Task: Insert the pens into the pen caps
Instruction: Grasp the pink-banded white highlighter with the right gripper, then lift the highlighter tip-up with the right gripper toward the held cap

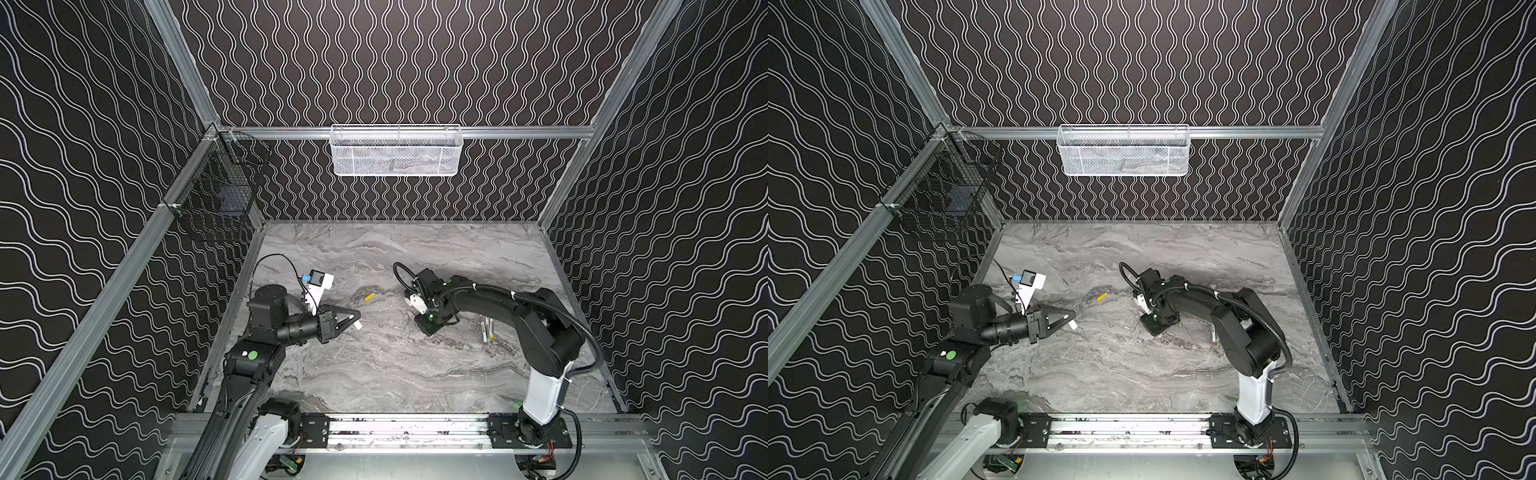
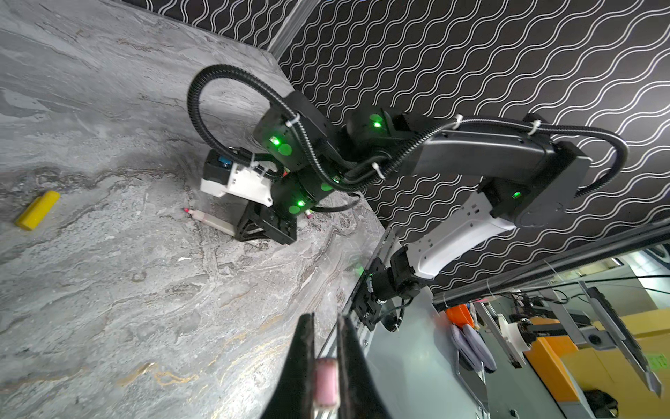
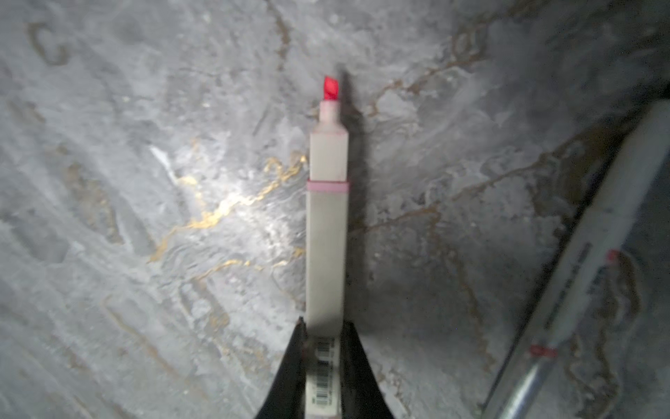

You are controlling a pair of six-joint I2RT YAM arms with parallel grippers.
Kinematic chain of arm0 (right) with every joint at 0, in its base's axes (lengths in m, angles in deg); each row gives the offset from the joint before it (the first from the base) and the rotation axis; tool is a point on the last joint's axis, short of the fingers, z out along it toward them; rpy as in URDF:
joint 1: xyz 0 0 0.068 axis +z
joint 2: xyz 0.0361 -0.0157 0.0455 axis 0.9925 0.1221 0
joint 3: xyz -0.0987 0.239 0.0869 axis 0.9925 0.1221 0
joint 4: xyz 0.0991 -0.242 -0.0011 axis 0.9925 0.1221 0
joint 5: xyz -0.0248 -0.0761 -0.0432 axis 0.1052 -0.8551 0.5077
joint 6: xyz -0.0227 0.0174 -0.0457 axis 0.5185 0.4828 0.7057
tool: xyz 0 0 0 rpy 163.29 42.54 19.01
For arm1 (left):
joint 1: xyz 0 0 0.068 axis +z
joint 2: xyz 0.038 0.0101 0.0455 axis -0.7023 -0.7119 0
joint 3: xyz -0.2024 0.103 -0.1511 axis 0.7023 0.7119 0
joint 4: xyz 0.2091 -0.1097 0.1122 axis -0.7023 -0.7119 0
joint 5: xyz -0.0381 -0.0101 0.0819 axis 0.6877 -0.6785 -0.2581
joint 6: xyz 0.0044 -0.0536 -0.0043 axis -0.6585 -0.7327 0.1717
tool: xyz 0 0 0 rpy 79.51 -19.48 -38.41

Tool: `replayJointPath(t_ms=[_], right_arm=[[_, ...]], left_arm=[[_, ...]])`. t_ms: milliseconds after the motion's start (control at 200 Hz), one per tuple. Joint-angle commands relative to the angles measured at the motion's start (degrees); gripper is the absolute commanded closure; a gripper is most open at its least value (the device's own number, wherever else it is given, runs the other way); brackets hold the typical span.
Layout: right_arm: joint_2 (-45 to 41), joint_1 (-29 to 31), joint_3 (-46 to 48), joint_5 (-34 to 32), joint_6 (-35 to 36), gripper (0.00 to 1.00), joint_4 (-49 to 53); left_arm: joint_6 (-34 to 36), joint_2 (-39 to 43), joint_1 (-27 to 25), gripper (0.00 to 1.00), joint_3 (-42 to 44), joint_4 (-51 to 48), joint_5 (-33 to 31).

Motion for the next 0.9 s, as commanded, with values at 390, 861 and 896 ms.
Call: replayJointPath(t_ms=[390,861,896], right_arm=[[-21.98,18.16,9.43,-4.79,-8.13,0.88,-4.43],[-21.57,27.22,7.15,-14.26,-14.49,0.89,-11.58],[-21.49,27.25,6.83,-14.37,-14.41,0.89,-11.63]], left_arm=[[-16.17,-5.31,0.19,1.00,12.52,25.89,-2.19],[-16.71,-8.89,0.29,1.00,13.02,25.79,-1.51],[-16.68,-8.75,0.30,1.00,12.94,25.64,-1.62]])
